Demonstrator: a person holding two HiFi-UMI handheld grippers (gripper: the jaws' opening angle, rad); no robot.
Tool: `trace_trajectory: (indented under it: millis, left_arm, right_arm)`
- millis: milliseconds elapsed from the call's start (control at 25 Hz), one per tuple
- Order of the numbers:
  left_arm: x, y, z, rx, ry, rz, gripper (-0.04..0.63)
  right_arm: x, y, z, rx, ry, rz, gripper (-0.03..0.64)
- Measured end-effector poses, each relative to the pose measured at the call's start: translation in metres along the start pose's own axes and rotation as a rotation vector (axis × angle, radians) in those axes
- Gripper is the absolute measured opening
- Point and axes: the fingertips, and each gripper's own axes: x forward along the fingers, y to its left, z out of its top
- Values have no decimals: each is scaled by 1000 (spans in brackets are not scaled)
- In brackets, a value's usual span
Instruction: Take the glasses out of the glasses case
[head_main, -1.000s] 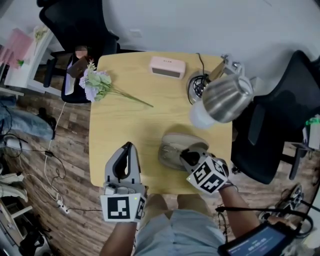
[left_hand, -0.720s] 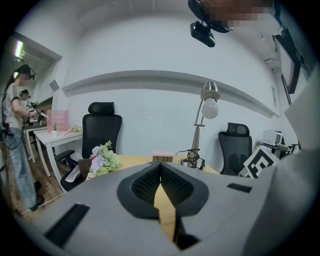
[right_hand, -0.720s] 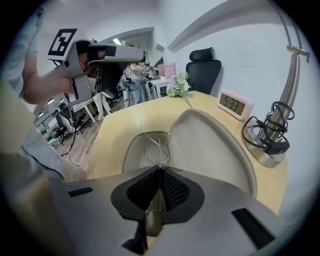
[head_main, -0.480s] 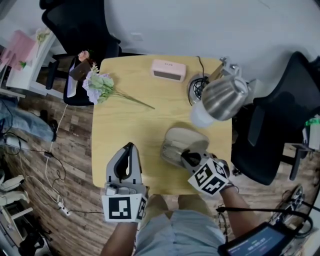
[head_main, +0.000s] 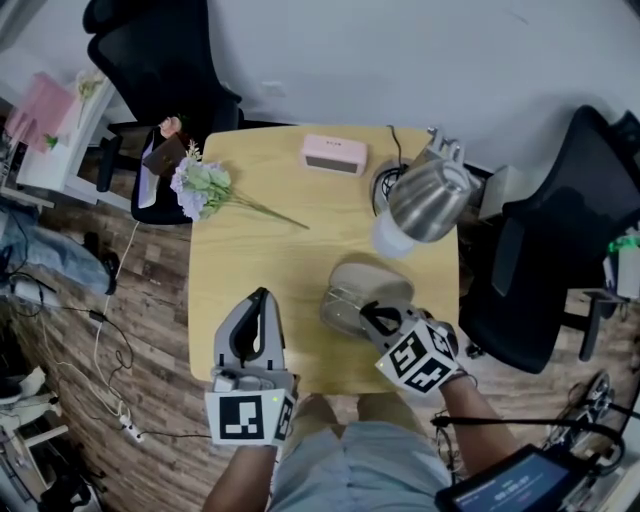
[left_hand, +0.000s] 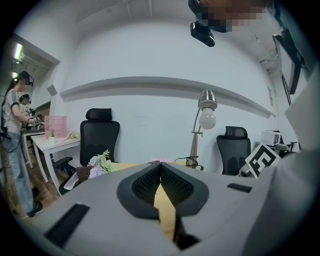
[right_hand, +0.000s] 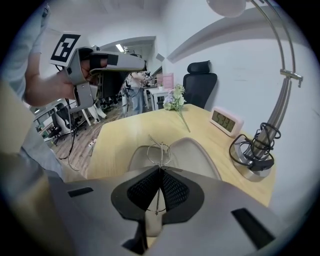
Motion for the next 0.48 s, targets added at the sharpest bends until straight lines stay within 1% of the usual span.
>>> trace_trajectory:
  millis: [160, 480]
  left_arm:
    - [-1, -3, 9, 7, -17, -6, 6]
    - [-7, -6, 28, 24, -62, -7, 6]
  right_arm:
    - [-10, -2, 10, 26, -27, -22, 21]
    - [-35, -14, 40, 12, -115, -78, 21]
